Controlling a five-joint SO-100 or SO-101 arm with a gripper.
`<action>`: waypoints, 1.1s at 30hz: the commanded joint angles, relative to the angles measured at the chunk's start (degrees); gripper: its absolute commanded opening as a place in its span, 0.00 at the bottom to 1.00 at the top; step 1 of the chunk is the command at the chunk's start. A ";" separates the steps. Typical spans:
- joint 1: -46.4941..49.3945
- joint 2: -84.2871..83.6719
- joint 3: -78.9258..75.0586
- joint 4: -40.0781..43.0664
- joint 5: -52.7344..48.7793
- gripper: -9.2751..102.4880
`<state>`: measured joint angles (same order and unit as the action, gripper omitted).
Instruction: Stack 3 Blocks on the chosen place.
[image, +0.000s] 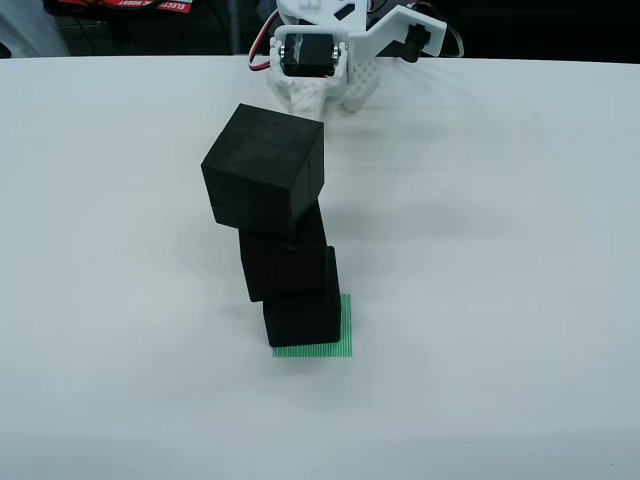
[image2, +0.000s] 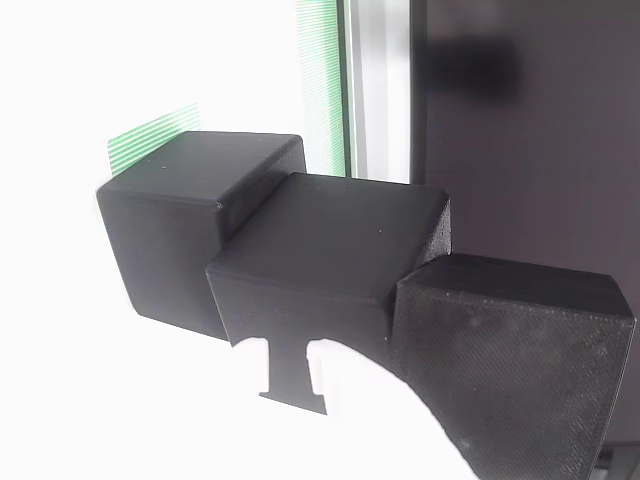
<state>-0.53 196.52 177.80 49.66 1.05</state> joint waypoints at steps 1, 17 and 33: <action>-0.09 0.35 2.02 -1.14 -0.26 0.10; -0.09 0.35 2.02 -1.14 -0.35 0.14; -0.09 0.35 2.02 -1.14 -0.35 0.18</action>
<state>-0.62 196.52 177.80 49.66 1.05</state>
